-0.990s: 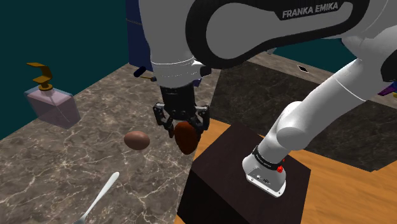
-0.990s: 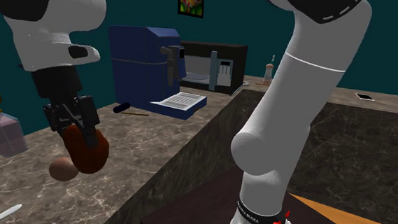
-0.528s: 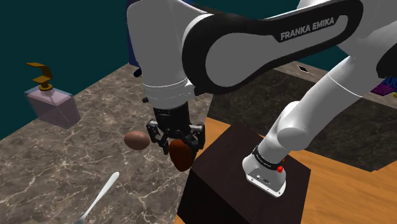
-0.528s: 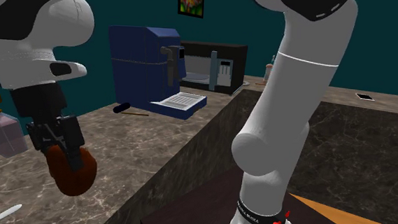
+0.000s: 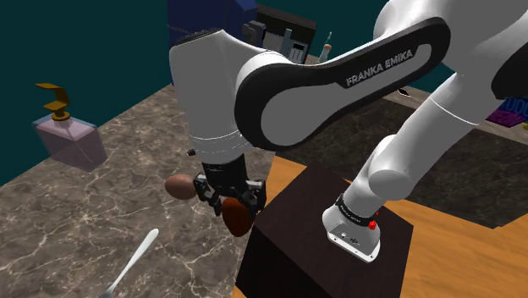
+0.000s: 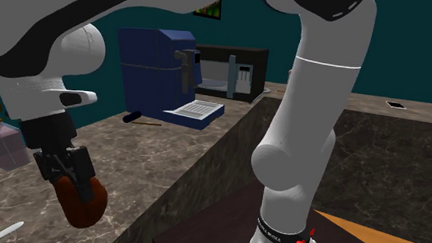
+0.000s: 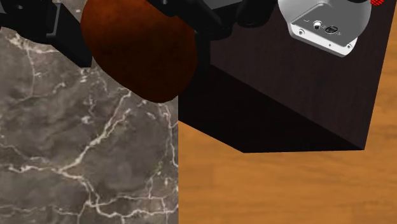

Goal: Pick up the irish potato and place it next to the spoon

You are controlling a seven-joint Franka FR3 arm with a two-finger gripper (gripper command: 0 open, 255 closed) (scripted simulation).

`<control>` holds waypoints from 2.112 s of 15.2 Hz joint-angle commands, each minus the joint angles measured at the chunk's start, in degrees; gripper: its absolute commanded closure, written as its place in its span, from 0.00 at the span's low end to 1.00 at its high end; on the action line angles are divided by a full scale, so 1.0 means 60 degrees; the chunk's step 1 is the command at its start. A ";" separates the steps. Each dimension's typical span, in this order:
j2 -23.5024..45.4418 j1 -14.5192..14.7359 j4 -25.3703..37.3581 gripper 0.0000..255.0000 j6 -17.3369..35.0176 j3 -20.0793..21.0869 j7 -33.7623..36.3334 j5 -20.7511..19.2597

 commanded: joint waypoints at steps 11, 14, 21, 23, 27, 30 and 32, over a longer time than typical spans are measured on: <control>0.1060 0.0079 -0.0870 1.00 0.1695 0.0213 0.0326 -0.0584; 0.1214 0.0097 -0.0946 1.00 0.1887 0.0218 0.0384 -0.0685; 0.1213 0.0095 -0.0947 0.00 0.1889 0.0217 0.0381 -0.0686; 0.1187 0.0091 -0.0960 0.00 0.1880 0.0215 0.0363 -0.0666; 0.1084 0.0052 -0.0707 0.00 0.1545 0.0188 0.0329 -0.0632; 0.0827 -0.0061 0.0016 0.00 0.0614 0.0093 0.0236 -0.0564; 0.0826 -0.0059 0.0015 0.00 0.0613 0.0090 0.0235 -0.0563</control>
